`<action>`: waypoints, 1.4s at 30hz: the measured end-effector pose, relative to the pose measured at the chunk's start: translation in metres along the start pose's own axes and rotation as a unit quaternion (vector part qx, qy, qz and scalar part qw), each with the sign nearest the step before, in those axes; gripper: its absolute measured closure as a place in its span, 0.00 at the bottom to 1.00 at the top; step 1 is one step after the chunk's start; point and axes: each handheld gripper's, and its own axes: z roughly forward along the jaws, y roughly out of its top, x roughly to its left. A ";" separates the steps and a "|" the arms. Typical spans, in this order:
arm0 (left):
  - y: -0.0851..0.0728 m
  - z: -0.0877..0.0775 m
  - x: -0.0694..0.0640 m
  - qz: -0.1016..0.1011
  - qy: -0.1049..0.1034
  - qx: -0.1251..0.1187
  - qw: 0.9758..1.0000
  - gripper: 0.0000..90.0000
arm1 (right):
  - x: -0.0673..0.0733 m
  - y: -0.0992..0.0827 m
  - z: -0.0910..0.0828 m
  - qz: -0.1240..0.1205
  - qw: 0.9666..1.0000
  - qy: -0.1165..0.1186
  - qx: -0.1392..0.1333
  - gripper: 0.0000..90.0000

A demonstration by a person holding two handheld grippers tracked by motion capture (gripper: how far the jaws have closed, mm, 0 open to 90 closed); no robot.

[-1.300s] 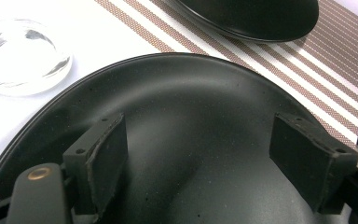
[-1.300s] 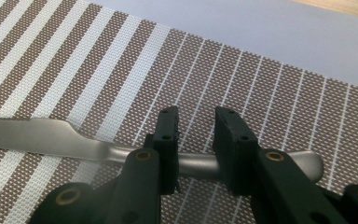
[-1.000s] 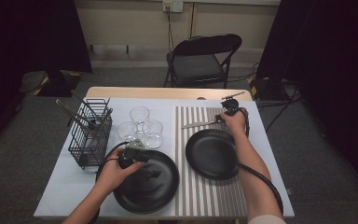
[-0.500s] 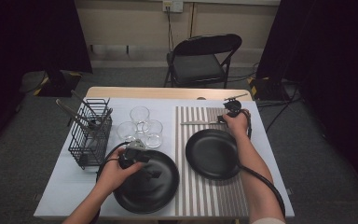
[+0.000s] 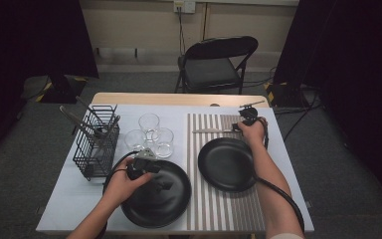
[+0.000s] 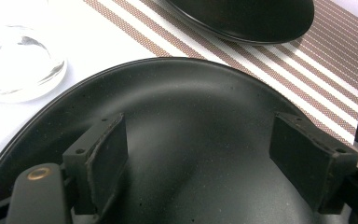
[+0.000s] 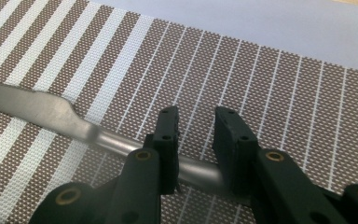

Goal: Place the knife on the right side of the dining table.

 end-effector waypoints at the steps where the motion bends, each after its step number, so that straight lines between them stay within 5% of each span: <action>1: 0.000 0.000 0.000 0.000 0.000 0.000 1.000 0.21 | 0.000 0.000 0.000 0.001 1.000 0.000 0.000 0.79; 24: 0.001 0.002 -0.003 0.002 0.001 -0.004 1.000 0.21 | -0.007 -0.001 -0.017 0.012 1.000 0.018 -0.019 0.64; 42: 0.006 -0.001 -0.007 0.013 -0.002 -0.005 1.000 0.21 | 0.010 -0.003 -0.049 0.021 0.998 0.044 -0.041 0.46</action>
